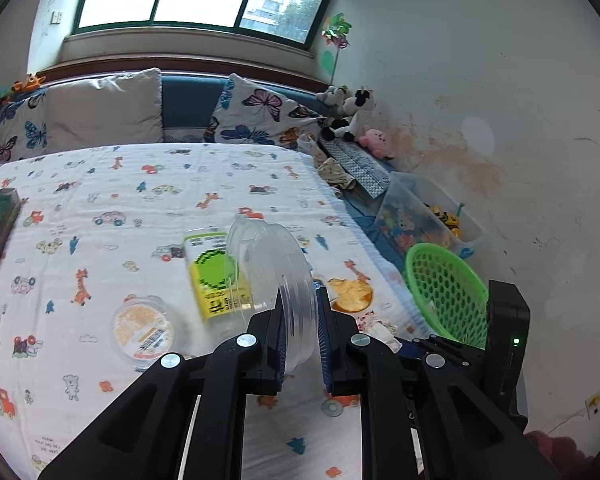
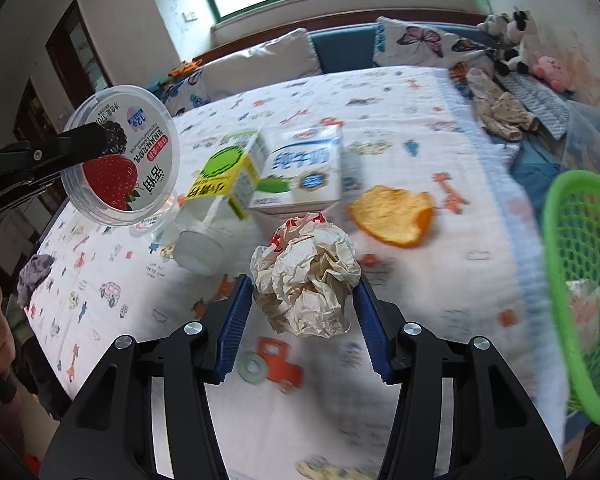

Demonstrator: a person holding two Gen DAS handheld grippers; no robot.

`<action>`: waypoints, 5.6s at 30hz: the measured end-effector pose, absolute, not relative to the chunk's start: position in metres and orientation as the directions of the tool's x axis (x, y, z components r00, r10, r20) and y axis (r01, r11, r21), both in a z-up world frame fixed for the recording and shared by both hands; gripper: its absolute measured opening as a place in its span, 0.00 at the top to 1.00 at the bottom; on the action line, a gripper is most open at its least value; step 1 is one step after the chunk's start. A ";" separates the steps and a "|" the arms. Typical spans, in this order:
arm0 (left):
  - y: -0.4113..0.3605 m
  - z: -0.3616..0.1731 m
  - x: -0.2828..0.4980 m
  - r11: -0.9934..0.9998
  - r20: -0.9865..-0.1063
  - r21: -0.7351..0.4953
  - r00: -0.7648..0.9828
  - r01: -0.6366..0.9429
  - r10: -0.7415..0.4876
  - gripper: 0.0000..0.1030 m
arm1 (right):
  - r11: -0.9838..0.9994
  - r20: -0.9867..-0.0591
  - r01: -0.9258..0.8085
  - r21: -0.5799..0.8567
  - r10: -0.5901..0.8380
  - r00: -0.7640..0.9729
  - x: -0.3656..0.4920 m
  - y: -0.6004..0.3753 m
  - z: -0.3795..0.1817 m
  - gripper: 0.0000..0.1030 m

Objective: Collect trash
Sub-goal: 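Grasp the crumpled tissue with the right tool while the left grasps the clear lid, then drop the tissue into the green basket with the right tool while the left drops the lid, then grasp the orange peel with the right tool while the left grasps the dessert cup, then drop the orange peel into the basket with the right tool while the left drops the dessert cup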

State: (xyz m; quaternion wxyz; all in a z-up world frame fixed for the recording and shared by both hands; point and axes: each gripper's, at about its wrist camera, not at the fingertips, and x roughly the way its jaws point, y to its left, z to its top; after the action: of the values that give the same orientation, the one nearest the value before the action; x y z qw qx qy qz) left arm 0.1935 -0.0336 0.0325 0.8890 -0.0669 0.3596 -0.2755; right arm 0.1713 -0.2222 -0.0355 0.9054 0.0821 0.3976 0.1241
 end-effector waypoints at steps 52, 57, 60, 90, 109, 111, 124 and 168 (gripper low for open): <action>-0.342 -0.007 0.195 0.573 -0.693 -0.344 0.211 0.744 -0.689 0.68 | 0.920 -0.678 0.341 0.192 -0.127 0.724 0.048 -0.475 -0.033 0.26; -0.315 -0.002 0.189 0.604 -0.690 -0.324 0.255 0.728 -0.678 0.59 | 0.926 -0.676 0.320 0.199 -0.107 0.729 0.050 -0.468 -0.030 0.26; -0.296 0.000 0.187 0.623 -0.683 -0.319 0.282 0.714 -0.674 0.59 | 0.933 -0.672 0.299 0.200 -0.092 0.735 0.053 -0.459 -0.028 0.24; -0.026 -0.029 0.181 0.892 -0.699 -0.317 0.556 0.323 -0.450 0.48 | 0.978 -0.679 -0.047 0.203 0.176 0.713 0.152 -0.306 -0.027 0.20; 0.056 -0.049 0.197 0.944 -0.732 -0.289 0.598 0.160 -0.325 0.43 | 0.986 -0.763 -0.143 0.084 0.156 0.627 0.228 -0.248 -0.064 0.30; 0.057 -0.049 0.201 0.948 -0.737 -0.276 0.598 0.160 -0.315 0.43 | 0.986 -0.766 -0.153 0.065 0.147 0.626 0.232 -0.245 -0.066 0.33; 0.049 -0.060 0.231 0.974 -0.775 -0.144 0.592 0.172 -0.219 0.20 | 0.989 -0.767 -0.143 0.026 0.112 0.632 0.246 -0.239 -0.071 0.49; 0.038 -0.058 0.231 0.960 -0.759 -0.116 0.601 0.254 -0.250 0.47 | 0.985 -0.716 -0.107 0.132 0.169 0.678 0.188 -0.259 -0.039 0.58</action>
State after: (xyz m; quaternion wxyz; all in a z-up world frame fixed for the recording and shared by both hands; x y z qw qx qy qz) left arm 0.2315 0.0381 -0.0578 0.8947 0.0021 0.4238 -0.1410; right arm 0.1881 -0.2593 -0.0391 0.9150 0.0396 0.3943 0.0755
